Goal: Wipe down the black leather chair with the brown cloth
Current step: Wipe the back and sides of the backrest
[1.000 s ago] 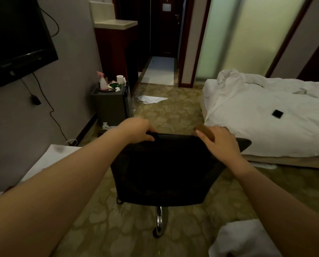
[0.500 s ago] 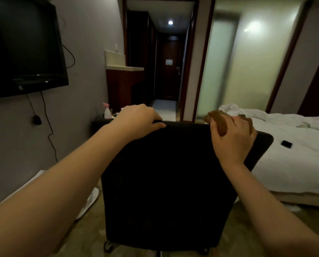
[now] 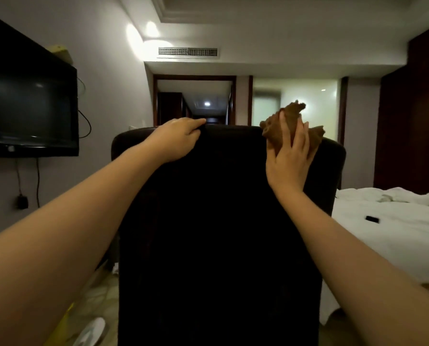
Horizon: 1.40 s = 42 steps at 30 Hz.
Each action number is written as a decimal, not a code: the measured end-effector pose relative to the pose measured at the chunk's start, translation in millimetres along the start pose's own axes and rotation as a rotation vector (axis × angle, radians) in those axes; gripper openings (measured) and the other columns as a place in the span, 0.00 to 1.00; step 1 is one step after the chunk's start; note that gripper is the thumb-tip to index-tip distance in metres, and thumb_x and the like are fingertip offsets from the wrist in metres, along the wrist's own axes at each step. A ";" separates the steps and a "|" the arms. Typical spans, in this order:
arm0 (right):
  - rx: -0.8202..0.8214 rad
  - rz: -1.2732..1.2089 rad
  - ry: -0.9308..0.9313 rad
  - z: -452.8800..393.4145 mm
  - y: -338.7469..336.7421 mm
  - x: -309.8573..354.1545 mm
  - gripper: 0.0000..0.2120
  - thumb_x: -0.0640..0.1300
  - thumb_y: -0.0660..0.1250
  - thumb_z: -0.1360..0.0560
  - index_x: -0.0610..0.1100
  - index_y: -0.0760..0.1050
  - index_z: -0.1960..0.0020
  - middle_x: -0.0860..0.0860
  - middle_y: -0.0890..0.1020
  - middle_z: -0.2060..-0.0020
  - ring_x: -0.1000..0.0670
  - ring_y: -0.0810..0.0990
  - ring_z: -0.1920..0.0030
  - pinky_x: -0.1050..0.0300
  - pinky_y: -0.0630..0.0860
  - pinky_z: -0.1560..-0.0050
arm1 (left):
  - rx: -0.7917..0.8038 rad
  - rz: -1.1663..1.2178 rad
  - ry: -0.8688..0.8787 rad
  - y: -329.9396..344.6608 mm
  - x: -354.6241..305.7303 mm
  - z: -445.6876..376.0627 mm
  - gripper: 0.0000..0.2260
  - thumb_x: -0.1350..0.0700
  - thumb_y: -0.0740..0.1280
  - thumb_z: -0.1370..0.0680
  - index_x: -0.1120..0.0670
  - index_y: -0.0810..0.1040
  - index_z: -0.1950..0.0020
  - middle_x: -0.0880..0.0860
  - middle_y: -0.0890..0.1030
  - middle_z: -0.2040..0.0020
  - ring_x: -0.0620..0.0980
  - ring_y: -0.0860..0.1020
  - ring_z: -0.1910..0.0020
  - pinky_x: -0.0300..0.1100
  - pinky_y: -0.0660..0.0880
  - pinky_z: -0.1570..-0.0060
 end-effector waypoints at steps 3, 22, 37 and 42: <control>0.007 -0.082 0.116 18.6 23.0 13.1 0.32 0.50 0.58 0.21 0.53 0.41 0.25 0.43 0.44 0.24 0.43 0.39 0.25 0.38 0.40 0.27 | -0.012 0.078 -0.023 -2.7 1.4 1.6 0.19 0.51 0.52 0.18 0.49 0.61 0.26 0.53 0.64 0.27 0.53 0.61 0.28 0.47 0.56 0.30; -0.253 -0.014 -0.053 61.1 77.2 80.3 0.31 0.49 0.55 0.27 0.47 0.53 0.25 0.37 0.61 0.28 0.35 0.56 0.28 0.37 0.47 0.30 | -0.197 0.071 0.094 5.8 -7.4 -13.4 0.24 0.45 0.45 0.19 0.54 0.75 0.37 0.55 0.76 0.38 0.51 0.70 0.38 0.39 0.60 0.44; 0.135 0.088 -0.937 156.3 144.1 136.4 0.22 0.49 0.55 0.27 0.49 0.72 0.34 0.46 0.72 0.33 0.45 0.61 0.30 0.42 0.41 0.27 | -0.492 -0.109 0.177 -5.6 59.7 16.8 0.21 0.47 0.52 0.21 0.48 0.66 0.29 0.50 0.72 0.32 0.51 0.68 0.33 0.45 0.61 0.37; 0.456 0.144 -1.306 278.7 182.5 93.2 0.31 0.45 0.36 0.17 0.55 0.79 0.42 0.55 0.75 0.35 0.54 0.68 0.32 0.45 0.37 0.26 | -0.477 0.040 0.022 11.9 127.2 41.4 0.23 0.47 0.55 0.20 0.45 0.57 0.26 0.53 0.62 0.29 0.54 0.65 0.33 0.49 0.65 0.35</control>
Point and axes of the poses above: each hand's wrist, its own z-axis away from the middle knuckle, its own y-axis out of the palm, x = y × z, the point moved 6 cm from there along -z, towards the middle knuckle
